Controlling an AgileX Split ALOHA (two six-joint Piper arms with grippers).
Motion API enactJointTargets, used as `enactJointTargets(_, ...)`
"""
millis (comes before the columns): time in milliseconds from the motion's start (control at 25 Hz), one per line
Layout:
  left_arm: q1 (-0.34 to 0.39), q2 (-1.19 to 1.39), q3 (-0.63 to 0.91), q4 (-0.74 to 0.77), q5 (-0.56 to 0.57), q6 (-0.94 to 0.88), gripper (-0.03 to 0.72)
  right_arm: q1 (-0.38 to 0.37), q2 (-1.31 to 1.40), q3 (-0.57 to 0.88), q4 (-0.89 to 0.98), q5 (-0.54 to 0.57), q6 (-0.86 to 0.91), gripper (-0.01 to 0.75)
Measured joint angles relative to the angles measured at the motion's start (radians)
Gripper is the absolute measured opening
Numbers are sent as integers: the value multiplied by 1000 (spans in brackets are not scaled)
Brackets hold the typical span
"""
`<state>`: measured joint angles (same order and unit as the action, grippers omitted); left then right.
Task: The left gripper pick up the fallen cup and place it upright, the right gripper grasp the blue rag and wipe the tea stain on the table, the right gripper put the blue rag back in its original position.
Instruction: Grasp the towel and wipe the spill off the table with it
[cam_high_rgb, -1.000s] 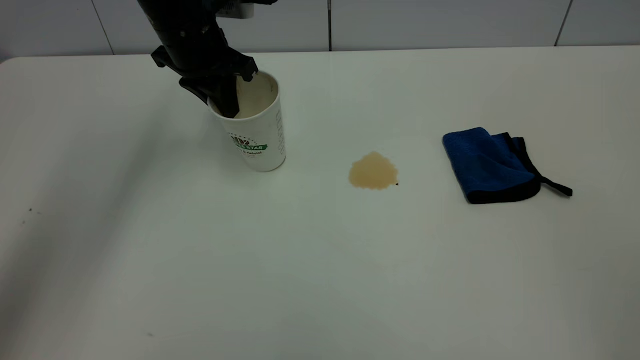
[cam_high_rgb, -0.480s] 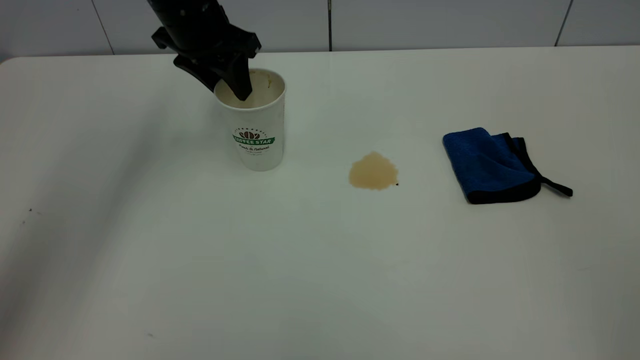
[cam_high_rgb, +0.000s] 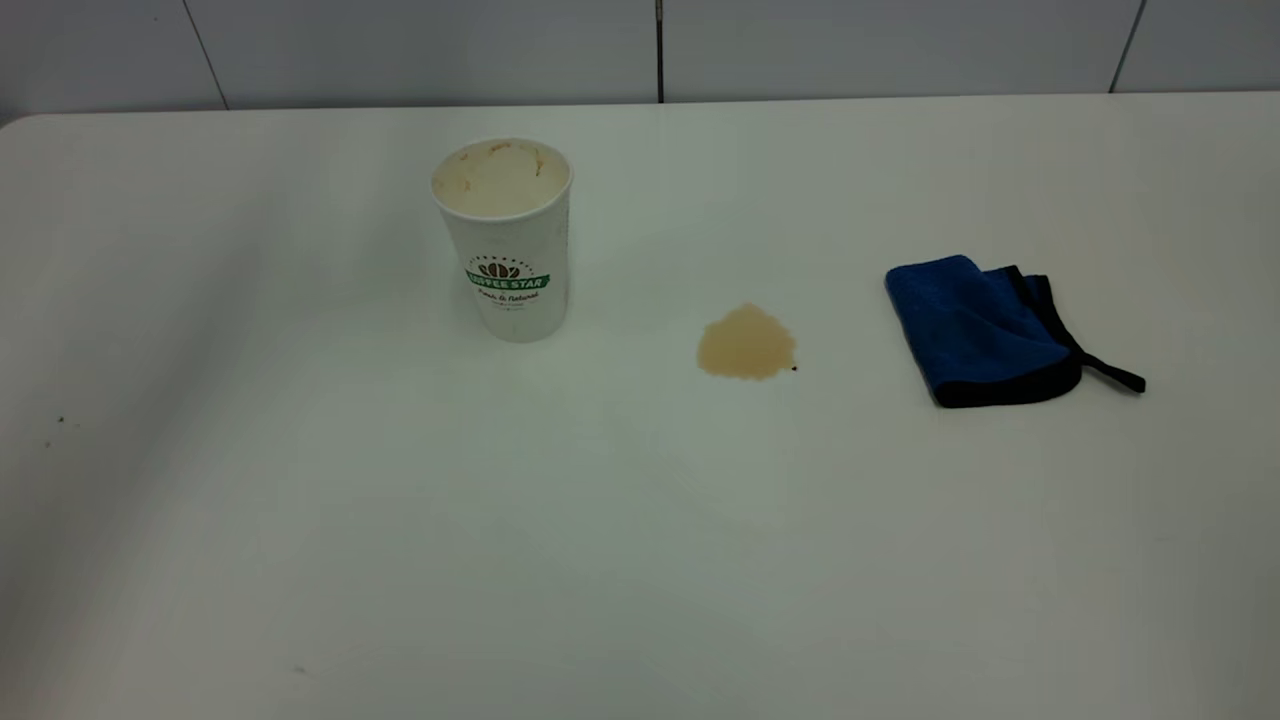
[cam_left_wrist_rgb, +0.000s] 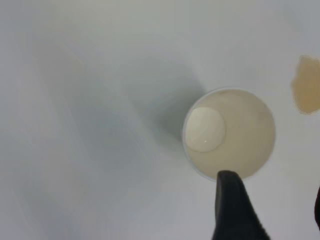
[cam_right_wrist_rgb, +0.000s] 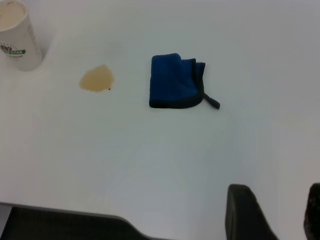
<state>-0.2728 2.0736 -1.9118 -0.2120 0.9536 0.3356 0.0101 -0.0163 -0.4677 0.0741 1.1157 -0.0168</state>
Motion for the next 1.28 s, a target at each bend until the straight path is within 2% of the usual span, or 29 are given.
enactJointTargets(120, 0, -133, 0, 4, 72, -32, 427, 0, 0, 0, 0, 0, 0, 295)
enactJointTargets(240, 0, -264, 0, 18, 203, -52, 427, 0, 0, 0, 0, 0, 0, 267)
enactJointTargets(520, 0, -515, 46, 95, 214, -189, 427, 0, 0, 0, 0, 0, 0, 238)
enactJointTargets(640, 0, -647, 194, 139, 214, -229, 427, 0, 0, 0, 0, 0, 0, 238)
enactJointTargets(1040, 0, -1064, 957, 170, 214, -204, 427, 0, 0, 0, 0, 0, 0, 238)
enactJointTargets(1280, 0, -1289, 1249, 170, 214, -244, 468, 0, 0, 0, 0, 0, 0, 239)
